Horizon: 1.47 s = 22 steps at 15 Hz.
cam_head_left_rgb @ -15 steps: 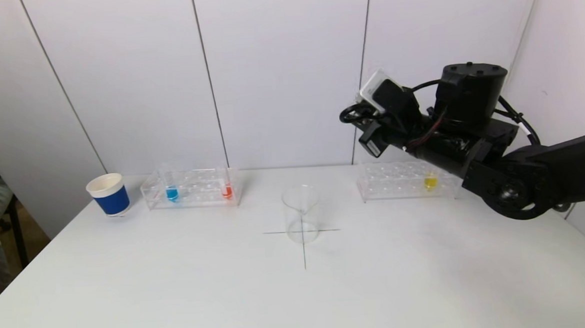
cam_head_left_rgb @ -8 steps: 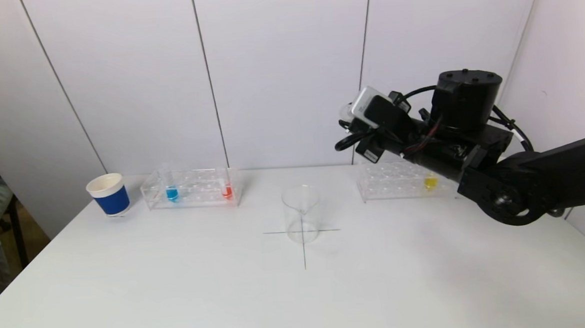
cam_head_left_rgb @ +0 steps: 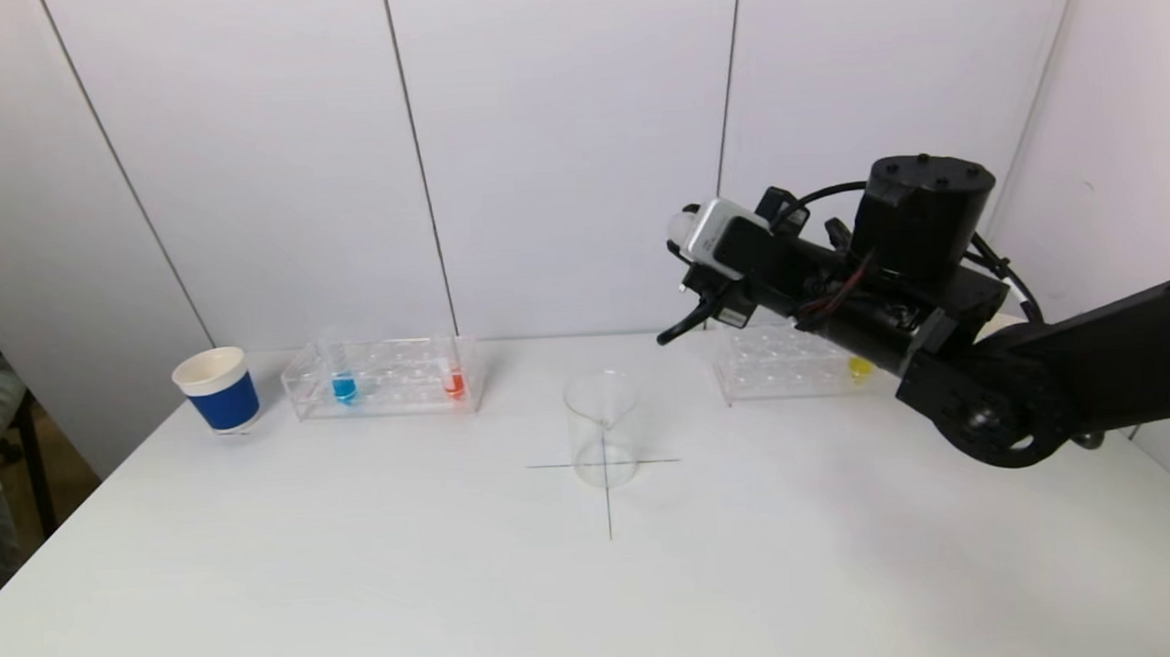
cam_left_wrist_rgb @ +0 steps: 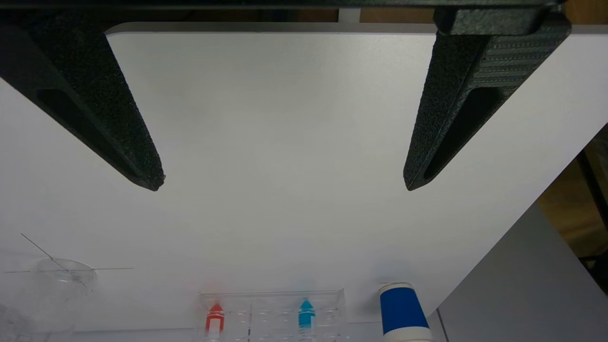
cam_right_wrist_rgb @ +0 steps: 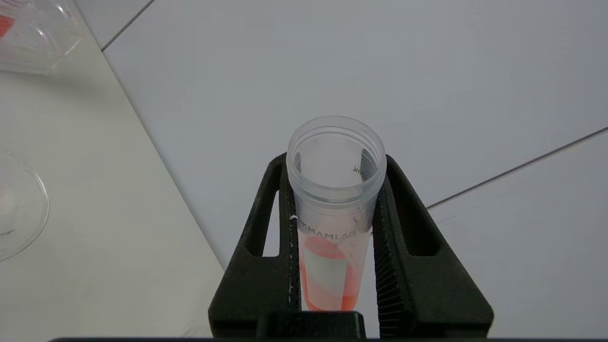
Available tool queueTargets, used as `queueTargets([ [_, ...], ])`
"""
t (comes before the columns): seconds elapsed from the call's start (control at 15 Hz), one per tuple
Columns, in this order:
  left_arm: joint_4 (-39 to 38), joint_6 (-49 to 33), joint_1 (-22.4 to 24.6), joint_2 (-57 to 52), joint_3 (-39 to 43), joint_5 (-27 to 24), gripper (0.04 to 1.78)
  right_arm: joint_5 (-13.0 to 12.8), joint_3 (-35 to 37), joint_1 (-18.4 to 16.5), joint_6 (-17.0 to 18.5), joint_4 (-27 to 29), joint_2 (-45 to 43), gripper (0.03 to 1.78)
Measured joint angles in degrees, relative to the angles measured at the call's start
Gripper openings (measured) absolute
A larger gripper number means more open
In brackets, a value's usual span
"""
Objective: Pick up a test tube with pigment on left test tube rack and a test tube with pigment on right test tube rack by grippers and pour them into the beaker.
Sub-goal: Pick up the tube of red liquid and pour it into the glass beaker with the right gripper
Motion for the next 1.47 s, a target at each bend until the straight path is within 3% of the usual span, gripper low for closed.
queueTargets([
  [0.27,0.0,0.0,0.0,0.0,0.0,0.0,1.76,0.0,0.6,0.1,-3.0,-7.9,3.8,0.49],
  [0.53,0.0,0.0,0.0,0.0,0.0,0.0,1.76,0.1,1.1,0.4,-3.4,-12.3,6.8,0.49],
  [0.93,0.0,0.0,0.0,0.0,0.0,0.0,1.76,1.4,1.0,0.8,-3.6,-13.7,9.8,0.49],
  [1.47,0.0,0.0,0.0,0.0,0.0,0.0,1.76,2.4,1.8,2.0,-6.7,-18.8,11.8,0.49],
])
